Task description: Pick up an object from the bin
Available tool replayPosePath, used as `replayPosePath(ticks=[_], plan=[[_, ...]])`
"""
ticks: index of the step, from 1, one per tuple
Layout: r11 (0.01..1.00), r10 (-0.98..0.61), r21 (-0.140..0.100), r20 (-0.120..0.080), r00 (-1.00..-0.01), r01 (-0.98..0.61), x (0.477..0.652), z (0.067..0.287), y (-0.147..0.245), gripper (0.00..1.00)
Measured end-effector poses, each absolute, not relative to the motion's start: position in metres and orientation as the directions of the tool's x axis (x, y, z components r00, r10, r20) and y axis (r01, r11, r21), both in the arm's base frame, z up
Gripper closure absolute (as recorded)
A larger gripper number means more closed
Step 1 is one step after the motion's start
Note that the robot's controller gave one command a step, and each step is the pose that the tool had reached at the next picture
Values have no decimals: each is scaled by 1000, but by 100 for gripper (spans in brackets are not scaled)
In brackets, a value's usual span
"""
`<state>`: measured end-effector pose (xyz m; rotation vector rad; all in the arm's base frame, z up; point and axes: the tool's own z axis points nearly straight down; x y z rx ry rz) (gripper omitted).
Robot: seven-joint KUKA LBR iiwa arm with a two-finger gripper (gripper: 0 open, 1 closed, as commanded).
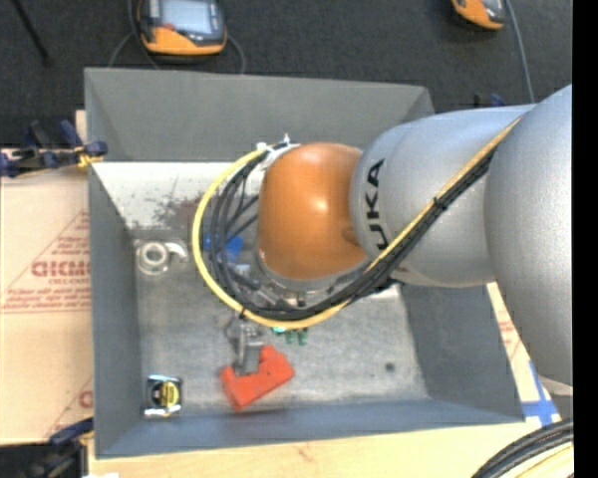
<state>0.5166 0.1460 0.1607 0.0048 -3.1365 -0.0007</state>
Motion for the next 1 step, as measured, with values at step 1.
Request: replayPosePath(ticks=[1], plan=[[998, -57, 1, -12, -998, -57, 478, 75, 96, 0]])
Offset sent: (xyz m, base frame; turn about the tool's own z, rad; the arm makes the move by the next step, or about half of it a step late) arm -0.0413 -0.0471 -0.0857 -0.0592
